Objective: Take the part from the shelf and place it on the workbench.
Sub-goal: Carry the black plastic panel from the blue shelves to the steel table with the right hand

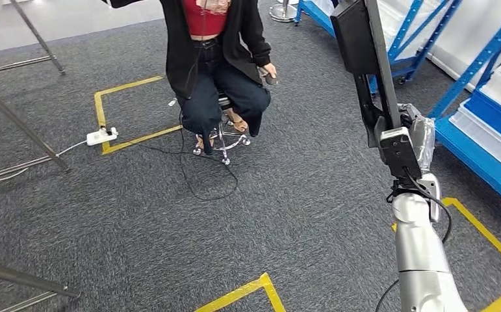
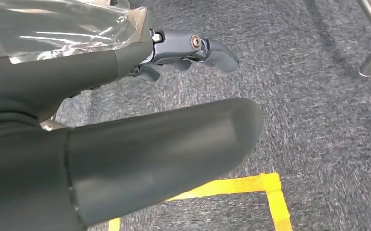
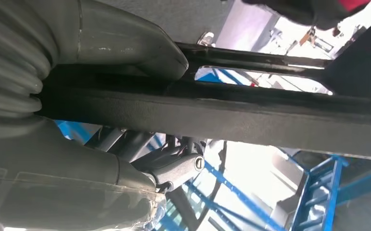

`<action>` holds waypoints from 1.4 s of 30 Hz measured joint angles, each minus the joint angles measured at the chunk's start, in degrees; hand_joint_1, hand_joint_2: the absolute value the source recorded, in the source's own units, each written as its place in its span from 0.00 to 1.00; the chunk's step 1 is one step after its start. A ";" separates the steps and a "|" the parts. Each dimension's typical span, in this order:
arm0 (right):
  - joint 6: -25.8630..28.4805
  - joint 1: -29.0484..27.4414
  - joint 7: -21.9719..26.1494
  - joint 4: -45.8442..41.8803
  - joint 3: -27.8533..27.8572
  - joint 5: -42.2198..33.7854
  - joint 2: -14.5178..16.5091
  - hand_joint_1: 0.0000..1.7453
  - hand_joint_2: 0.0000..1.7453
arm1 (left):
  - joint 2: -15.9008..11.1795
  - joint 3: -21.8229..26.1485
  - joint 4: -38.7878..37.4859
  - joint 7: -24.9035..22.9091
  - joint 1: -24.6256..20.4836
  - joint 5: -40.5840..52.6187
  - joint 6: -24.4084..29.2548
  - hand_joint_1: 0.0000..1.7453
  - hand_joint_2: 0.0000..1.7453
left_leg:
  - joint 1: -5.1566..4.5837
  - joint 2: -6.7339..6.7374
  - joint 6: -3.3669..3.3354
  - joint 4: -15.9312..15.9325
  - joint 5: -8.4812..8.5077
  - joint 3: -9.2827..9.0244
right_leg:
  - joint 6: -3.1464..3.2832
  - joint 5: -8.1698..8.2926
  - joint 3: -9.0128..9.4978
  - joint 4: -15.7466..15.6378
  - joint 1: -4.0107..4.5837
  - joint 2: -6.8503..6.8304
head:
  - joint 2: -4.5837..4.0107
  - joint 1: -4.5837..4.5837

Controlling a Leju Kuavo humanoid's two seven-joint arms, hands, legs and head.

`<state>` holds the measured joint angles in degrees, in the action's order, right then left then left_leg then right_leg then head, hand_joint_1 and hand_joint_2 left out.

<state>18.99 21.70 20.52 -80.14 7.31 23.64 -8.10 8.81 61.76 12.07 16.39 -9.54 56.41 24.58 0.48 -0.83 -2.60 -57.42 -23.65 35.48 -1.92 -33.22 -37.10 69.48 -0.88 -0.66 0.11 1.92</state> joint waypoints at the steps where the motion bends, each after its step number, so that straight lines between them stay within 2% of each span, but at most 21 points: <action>1: 0.00 -0.22 -0.01 -0.01 0.09 -0.01 -0.13 1.00 1.00 | 0.03 -0.06 0.00 0.00 -0.01 0.00 -0.01 0.00 0.00 | 0.00 -0.69 -0.01 -0.01 0.01 0.02 | -0.16 -0.99 -1.73 3.34 -0.07 0.30 | 0.00 0.10; 2: 0.00 -0.43 -0.01 -0.01 0.15 -0.01 -0.18 1.00 1.00 | 0.07 -0.11 0.00 0.00 0.03 0.00 -0.03 0.00 0.00 | 0.01 -1.35 -0.01 -0.03 0.02 0.02 | -0.54 -1.17 -2.67 4.91 -0.12 0.43 | 0.00 0.11; 3: 0.00 -0.60 -0.02 -0.01 0.18 0.00 -0.20 1.00 1.00 | 0.10 -0.15 0.00 0.00 0.06 -0.01 -0.04 0.00 0.00 | 0.03 -2.01 0.04 -0.07 0.04 0.01 | -1.09 -0.36 -2.41 4.03 -0.23 0.50 | 0.00 0.10; 6: 0.00 -0.73 -0.02 -0.14 0.27 0.01 -0.31 1.00 1.00 | 0.16 -0.20 0.00 0.00 0.05 -0.01 -0.06 0.00 0.00 | 0.15 -3.91 0.62 -0.53 -0.01 0.14 | -2.62 4.41 2.81 -7.31 -0.97 1.93 | 0.00 0.14; 8: 0.00 -0.73 -0.02 -0.28 0.33 0.02 -0.34 1.00 1.00 | 0.13 -0.24 0.01 0.00 0.08 -0.01 -0.06 0.00 0.00 | 0.03 -4.85 1.39 -0.76 0.03 0.46 | -2.02 5.72 4.64 -11.02 -0.91 2.63 | 0.00 0.12; 10: -0.01 -0.77 0.00 -0.38 0.35 0.06 -0.30 1.00 1.00 | 0.08 -0.25 0.01 0.00 0.28 -0.01 -0.06 0.00 0.00 | 0.05 -5.50 2.04 -0.67 0.29 0.78 | -0.85 6.00 4.64 -10.94 -0.69 1.88 | 0.00 0.02; 12: -0.12 -0.69 0.05 -0.59 0.35 0.14 -0.37 1.00 1.00 | -0.01 -0.24 0.02 0.03 0.47 -0.01 -0.08 0.00 0.00 | 0.06 -3.99 2.46 -1.96 -0.63 1.52 | 0.16 6.29 4.63 -11.01 -0.82 1.07 | 0.00 -0.15; 15: -0.87 -0.05 0.01 -1.23 0.38 0.39 -1.25 1.00 1.00 | -0.04 -0.26 0.01 0.06 0.47 0.08 -0.31 0.00 0.00 | 0.04 -0.13 2.77 -11.70 -6.02 5.94 | 1.52 6.37 4.57 -11.08 -0.41 -0.34 | 0.00 -0.46; 17: -1.51 0.52 -0.26 -1.60 0.38 0.78 -1.99 1.00 1.00 | -0.04 -0.27 0.00 0.03 0.53 0.15 -0.48 0.00 0.00 | 0.10 0.42 2.73 -17.60 -8.05 8.64 | 1.69 6.31 4.53 -11.08 0.01 -1.40 | 0.00 -0.46; 19: -2.20 1.03 -0.60 -1.91 0.35 1.04 -2.55 1.00 1.00 | -0.06 -0.24 0.00 -0.01 0.57 0.06 -0.56 0.00 0.00 | 0.04 0.79 2.34 -15.28 -6.16 7.23 | 1.74 6.27 4.57 -11.07 0.31 -2.42 | 0.00 -0.47; 22: -3.33 3.23 -0.65 -1.44 -0.06 1.25 -3.10 1.00 1.00 | -0.15 -0.14 0.02 0.01 0.52 -0.68 -0.42 0.00 0.00 | -0.75 3.94 1.24 -3.98 -2.04 1.13 | 1.64 6.19 4.57 -10.97 0.85 -3.71 | 0.00 -0.39; 24: -3.76 6.79 -0.07 0.91 -1.09 1.95 -3.05 1.00 1.00 | -0.20 0.15 0.02 0.17 0.56 -1.61 -0.10 0.00 0.00 | -1.40 4.67 0.83 -1.61 -1.63 0.26 | 1.38 6.21 4.43 -10.91 1.19 -4.36 | 0.00 -0.32; 26: -3.33 11.43 0.63 4.97 -2.86 2.90 -2.62 1.00 1.00 | -0.23 0.63 0.02 0.49 0.66 -2.42 0.09 0.00 0.00 | -1.47 3.74 0.25 -1.10 -1.08 0.21 | 0.98 6.13 4.23 -10.78 1.19 -4.56 | 0.00 -0.32; 28: -2.50 15.20 1.18 8.87 -4.52 3.43 -2.16 1.00 1.00 | -0.28 0.99 0.02 0.71 0.69 -2.97 0.14 0.00 0.00 | -1.18 2.73 -0.52 -0.34 -0.32 -0.08 | 0.84 4.74 3.05 -8.34 0.95 -2.75 | 0.00 -0.28; 31: -1.73 18.48 1.67 13.26 -5.79 3.51 -1.79 1.00 1.00 | -0.30 1.53 0.00 0.11 0.91 -3.23 0.26 0.00 0.00 | -0.88 0.48 -0.92 -0.06 0.24 0.03 | 0.98 0.50 -1.70 2.18 0.47 0.04 | 0.00 -0.07; 33: -1.48 19.75 1.96 15.76 -6.49 3.16 -1.60 1.00 1.00 | -0.17 1.75 -0.04 -2.38 1.48 -2.22 0.67 0.00 0.00 | -0.70 -1.21 -0.74 -0.13 0.38 0.10 | 0.25 -0.02 -3.22 5.38 0.14 0.32 | 0.00 -0.06; 35: -1.04 20.96 2.49 17.88 -7.09 2.63 -1.52 1.00 1.00 | -0.05 1.78 -0.08 -6.00 2.10 -1.29 1.04 0.00 0.00 | -0.39 -2.76 -0.34 -0.35 0.43 0.12 | -1.19 2.77 -0.72 -0.06 -0.47 0.73 | 0.00 -0.05; 37: -0.34 22.24 3.23 19.76 -7.57 2.21 -1.51 1.00 1.00 | -0.02 1.82 -0.09 -8.82 2.45 -1.26 0.70 0.00 0.00 | -0.26 -4.09 0.39 -0.78 0.41 0.50 | -2.18 5.40 2.77 -7.62 -1.09 2.71 | 0.00 -0.02; 39: 0.30 23.00 3.87 21.26 -7.92 1.84 -1.40 1.00 1.00 | 0.09 1.87 -0.14 -10.89 2.74 -1.31 -0.02 0.00 0.00 | -0.25 -5.20 1.27 -0.93 0.66 1.16 | -1.86 6.07 4.02 -10.51 -1.04 3.91 | 0.00 -0.04; 41: 0.65 23.38 4.16 22.24 -8.34 1.61 -1.06 1.00 1.00 | 0.27 1.96 -0.22 -12.27 3.21 -1.31 -0.56 0.00 0.00 | -0.05 -5.69 1.97 -0.80 0.94 1.59 | -0.94 6.35 4.05 -10.66 -0.87 3.05 | 0.00 -0.10; 42: 0.73 23.61 4.22 22.60 -8.56 1.54 -0.86 1.00 1.00 | 0.34 2.01 -0.27 -12.67 3.42 -1.29 -0.74 0.00 0.00 | -0.05 -4.81 2.21 -1.28 0.57 1.91 | -0.44 6.49 4.10 -10.73 -0.91 2.58 | 0.00 -0.16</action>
<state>19.73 45.30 24.74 -57.54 -1.25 25.18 -8.96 9.15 63.76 11.80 3.72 -6.12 55.11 23.84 0.43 -5.64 -0.39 -58.70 -23.08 37.39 -2.37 -26.72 -33.00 58.76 -1.80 1.93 0.11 1.76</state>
